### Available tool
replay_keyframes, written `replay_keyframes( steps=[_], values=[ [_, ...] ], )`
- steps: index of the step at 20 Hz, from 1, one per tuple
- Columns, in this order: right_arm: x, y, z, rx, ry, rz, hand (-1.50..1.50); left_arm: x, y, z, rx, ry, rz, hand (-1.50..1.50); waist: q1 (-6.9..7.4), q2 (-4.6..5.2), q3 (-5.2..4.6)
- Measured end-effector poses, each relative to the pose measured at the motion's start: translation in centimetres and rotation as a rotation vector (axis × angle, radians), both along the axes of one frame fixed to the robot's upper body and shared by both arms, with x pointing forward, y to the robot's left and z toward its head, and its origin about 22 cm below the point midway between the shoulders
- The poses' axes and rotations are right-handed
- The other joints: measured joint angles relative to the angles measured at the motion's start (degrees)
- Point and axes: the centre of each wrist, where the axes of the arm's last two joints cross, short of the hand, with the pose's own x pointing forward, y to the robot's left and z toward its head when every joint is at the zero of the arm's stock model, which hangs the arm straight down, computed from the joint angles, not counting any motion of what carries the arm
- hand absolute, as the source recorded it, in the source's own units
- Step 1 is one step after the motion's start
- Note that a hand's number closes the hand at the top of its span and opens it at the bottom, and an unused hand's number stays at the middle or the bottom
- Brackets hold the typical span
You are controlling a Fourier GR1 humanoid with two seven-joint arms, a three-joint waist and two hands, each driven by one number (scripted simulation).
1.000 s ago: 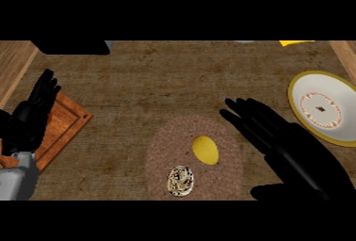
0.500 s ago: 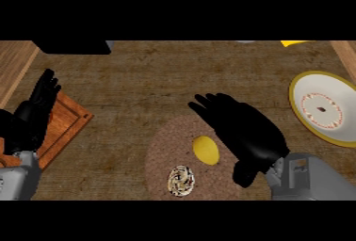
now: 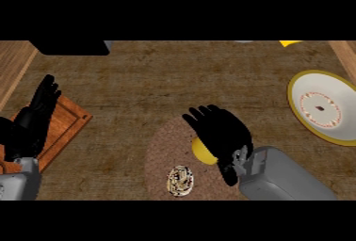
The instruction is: Pick the lemon from the placemat and place it in the bowl
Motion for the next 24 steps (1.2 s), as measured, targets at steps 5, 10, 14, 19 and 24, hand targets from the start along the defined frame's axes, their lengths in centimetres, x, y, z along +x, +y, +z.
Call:
replay_keyframes(
  steps=[5, 10, 14, 19, 24],
  values=[
    [-0.1, 0.0, -1.2, -0.029, -0.069, 0.02, -1.5, 0.1, 0.0, 0.0, 0.006, -0.005, 0.005, 0.0, -0.17, 0.0, 0.02],
    [0.2, -0.3, -2.7, -0.024, -0.149, 0.044, -1.5, 0.1, 0.3, 0.2, 0.006, 0.001, 0.002, 0.0, -0.19, 0.0, 0.03],
    [-0.5, -0.2, -3.8, -0.028, -0.146, 0.041, -1.5, 0.0, 0.2, 0.1, 0.005, 0.001, 0.005, 0.0, -0.29, -0.02, 0.02],
    [-0.8, 0.3, -6.5, -0.054, -0.106, 0.032, -1.5, 0.1, -1.0, 0.5, 0.007, 0.001, 0.002, 0.0, -0.31, -0.02, 0.03],
    [-0.9, -0.7, -8.1, -0.057, -0.091, 0.02, -1.5, 0.2, -0.4, 0.2, 0.002, 0.001, 0.007, 0.0, -0.36, -0.02, 0.02]
  ],
)
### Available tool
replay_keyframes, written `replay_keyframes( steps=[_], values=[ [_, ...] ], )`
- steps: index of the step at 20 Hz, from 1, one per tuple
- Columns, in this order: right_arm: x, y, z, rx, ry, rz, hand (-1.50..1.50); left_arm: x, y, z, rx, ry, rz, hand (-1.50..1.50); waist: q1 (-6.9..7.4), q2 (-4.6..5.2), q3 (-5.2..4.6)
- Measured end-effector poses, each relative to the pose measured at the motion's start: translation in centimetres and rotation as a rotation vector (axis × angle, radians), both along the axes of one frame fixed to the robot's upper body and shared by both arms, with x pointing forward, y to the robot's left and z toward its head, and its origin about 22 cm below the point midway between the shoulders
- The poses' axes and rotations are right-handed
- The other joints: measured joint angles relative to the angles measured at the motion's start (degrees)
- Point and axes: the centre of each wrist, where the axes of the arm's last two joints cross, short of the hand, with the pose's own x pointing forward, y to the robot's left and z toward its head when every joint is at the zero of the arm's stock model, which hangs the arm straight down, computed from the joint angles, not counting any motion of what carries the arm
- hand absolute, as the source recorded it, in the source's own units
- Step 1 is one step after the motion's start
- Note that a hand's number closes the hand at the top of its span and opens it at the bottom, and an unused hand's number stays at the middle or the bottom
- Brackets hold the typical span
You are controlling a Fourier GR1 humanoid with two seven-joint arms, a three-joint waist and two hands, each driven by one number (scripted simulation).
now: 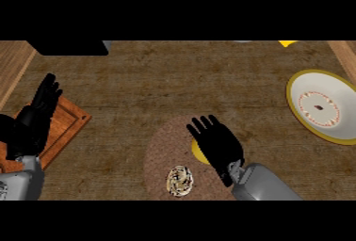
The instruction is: Pick the lemon from the placemat and place it in the bowl
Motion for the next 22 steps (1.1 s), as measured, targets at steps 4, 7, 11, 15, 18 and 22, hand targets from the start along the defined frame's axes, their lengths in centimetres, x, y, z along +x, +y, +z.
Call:
replay_keyframes(
  steps=[4, 7, 11, 15, 18, 22],
  values=[
    [0.0, 0.5, -0.9, 0.008, -0.011, -0.002, -1.5, 0.2, 0.2, -0.2, 0.001, 0.004, -0.001, 0.0, -0.01, 0.01, 0.0],
    [0.1, 0.8, -1.7, 0.003, -0.012, -0.013, -1.5, -0.2, 0.0, 0.1, 0.002, 0.008, -0.002, 0.0, 0.04, 0.0, 0.0],
    [1.2, 1.2, -2.1, 0.004, 0.0, -0.032, 1.5, 0.1, 0.1, -0.2, -0.001, 0.005, -0.003, 0.0, 0.06, 0.02, 0.0],
    [2.0, 1.8, -3.0, 0.011, 0.042, 0.003, 1.5, -0.2, -0.5, -0.3, 0.004, 0.004, -0.008, 0.0, 0.18, -0.03, -0.01],
    [2.7, 2.2, -3.5, 0.029, 0.042, 0.027, 1.5, -0.2, -0.4, -0.1, 0.002, -0.002, -0.007, 0.0, 0.19, -0.18, -0.08],
    [3.1, 2.4, -4.6, 0.054, 0.026, 0.048, 1.5, -0.1, -0.6, 0.3, -0.003, -0.002, -0.012, 0.0, 0.25, -0.47, -0.22]
  ],
)
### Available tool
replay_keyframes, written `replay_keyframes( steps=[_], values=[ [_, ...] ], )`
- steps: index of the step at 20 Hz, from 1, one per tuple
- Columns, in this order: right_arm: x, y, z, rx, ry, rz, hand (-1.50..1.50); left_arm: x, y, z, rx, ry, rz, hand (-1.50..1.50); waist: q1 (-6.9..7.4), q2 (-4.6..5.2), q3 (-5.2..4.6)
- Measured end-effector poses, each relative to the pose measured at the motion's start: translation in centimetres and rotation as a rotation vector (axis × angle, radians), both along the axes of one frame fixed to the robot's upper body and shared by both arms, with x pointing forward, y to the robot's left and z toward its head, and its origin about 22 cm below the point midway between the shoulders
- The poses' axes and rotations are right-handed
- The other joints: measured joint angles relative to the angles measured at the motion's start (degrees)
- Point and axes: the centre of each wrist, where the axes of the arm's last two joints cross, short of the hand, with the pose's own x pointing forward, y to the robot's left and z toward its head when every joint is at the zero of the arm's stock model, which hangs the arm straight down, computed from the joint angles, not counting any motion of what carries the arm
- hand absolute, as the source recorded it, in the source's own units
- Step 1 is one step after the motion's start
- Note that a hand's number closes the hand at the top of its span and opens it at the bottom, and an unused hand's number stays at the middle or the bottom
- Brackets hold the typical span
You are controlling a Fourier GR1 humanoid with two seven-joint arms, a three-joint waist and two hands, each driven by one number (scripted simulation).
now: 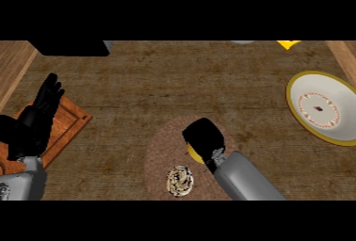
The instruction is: Pick the lemon from the placemat and place it in the bowl
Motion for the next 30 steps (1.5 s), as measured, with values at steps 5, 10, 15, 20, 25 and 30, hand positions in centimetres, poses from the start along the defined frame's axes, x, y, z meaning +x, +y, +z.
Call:
replay_keyframes(
  steps=[5, 10, 15, 20, 25, 30],
  values=[
    [0.6, -1.2, -0.3, 0.048, -0.017, -0.031, 1.5, -0.2, 1.0, 0.5, 0.009, 0.002, 0.005, 0.0, -0.18, -0.05, -0.01],
    [1.7, -8.4, -0.8, 0.155, 0.018, -0.254, 1.5, -0.3, 1.2, 0.2, 0.003, -0.001, 0.024, 0.0, -0.93, 0.14, 0.17],
    [0.9, -12.9, 0.2, 0.209, -0.053, -0.383, 1.5, -0.7, 1.3, -0.4, 0.009, 0.008, 0.02, 0.0, -0.88, 0.28, 0.21],
    [-0.6, -15.0, 4.6, 0.251, -0.229, -0.43, 1.5, -0.9, 1.1, -0.6, 0.005, 0.004, 0.031, 0.0, -1.43, 0.1, 0.18],
    [-1.5, -15.9, 10.7, 0.375, -0.484, -0.505, 1.5, -0.6, 1.6, -0.6, 0.005, 0.012, 0.038, 0.0, -1.93, -0.01, 0.16],
    [-3.7, -17.7, 16.1, 0.492, -0.605, -0.586, 1.5, -0.5, 1.0, -1.2, 0.003, 0.012, 0.031, 0.0, -1.55, 0.11, 0.17]
  ],
)
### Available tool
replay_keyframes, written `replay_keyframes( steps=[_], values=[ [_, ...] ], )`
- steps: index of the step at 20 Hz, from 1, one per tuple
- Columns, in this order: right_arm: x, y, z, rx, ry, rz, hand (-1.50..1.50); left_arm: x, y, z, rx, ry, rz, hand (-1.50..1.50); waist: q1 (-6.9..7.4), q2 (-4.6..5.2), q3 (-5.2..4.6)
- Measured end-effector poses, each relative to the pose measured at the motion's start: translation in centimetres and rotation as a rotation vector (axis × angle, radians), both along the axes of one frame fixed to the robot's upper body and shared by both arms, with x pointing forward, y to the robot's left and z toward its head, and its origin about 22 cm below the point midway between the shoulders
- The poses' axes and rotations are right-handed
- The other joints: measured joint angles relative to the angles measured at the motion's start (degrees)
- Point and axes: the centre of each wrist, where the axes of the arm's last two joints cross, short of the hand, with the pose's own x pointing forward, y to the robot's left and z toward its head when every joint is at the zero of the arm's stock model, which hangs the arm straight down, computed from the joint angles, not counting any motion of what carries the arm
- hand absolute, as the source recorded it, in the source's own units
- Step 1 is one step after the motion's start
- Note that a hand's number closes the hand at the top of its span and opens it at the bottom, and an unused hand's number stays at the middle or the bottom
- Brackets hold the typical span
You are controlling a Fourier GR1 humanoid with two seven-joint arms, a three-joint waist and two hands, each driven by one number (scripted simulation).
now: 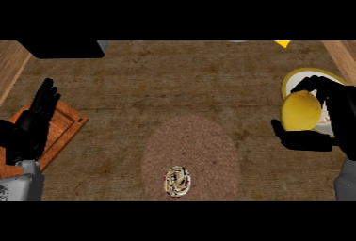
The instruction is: Pick the lemon from the placemat and place it in the bowl
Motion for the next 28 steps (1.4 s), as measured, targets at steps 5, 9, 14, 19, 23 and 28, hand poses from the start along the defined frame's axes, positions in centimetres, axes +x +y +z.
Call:
replay_keyframes(
  steps=[5, 9, 14, 19, 23, 28],
  values=[
    [-0.3, -3.6, 2.2, 0.067, -0.04, -0.075, 1.5, 0.1, 0.3, 0.5, -0.005, -0.005, -0.008, 0.0, 0.77, 0.21, 0.01],
    [1.1, -6.2, 2.7, 0.134, -0.036, -0.089, 1.5, 0.3, -0.1, 0.6, -0.006, -0.009, -0.011, 0.0, 1.1, 0.32, 0.04],
    [4.3, -9.7, 1.0, 0.185, -0.028, -0.091, 1.5, 0.8, 0.0, 1.8, 0.004, -0.014, -0.022, 0.0, 1.53, 0.47, 0.06],
    [7.4, -13.3, -1.4, 0.209, -0.023, -0.099, 1.5, 1.0, -0.7, 1.3, -0.002, -0.018, -0.034, 0.0, 1.92, 0.62, 0.07],
    [9.3, -15.5, -3.6, 0.215, -0.02, -0.105, 1.5, 0.6, -0.6, 1.3, 0.002, -0.015, -0.036, 0.0, 2.24, 0.66, 0.08],
    [10.1, -18.3, -5.4, 0.142, 0.082, -0.174, 1.5, 1.3, -1.3, 1.8, 0.002, -0.023, -0.049, 0.0, 3.09, 1.05, 0.1]
  ],
)
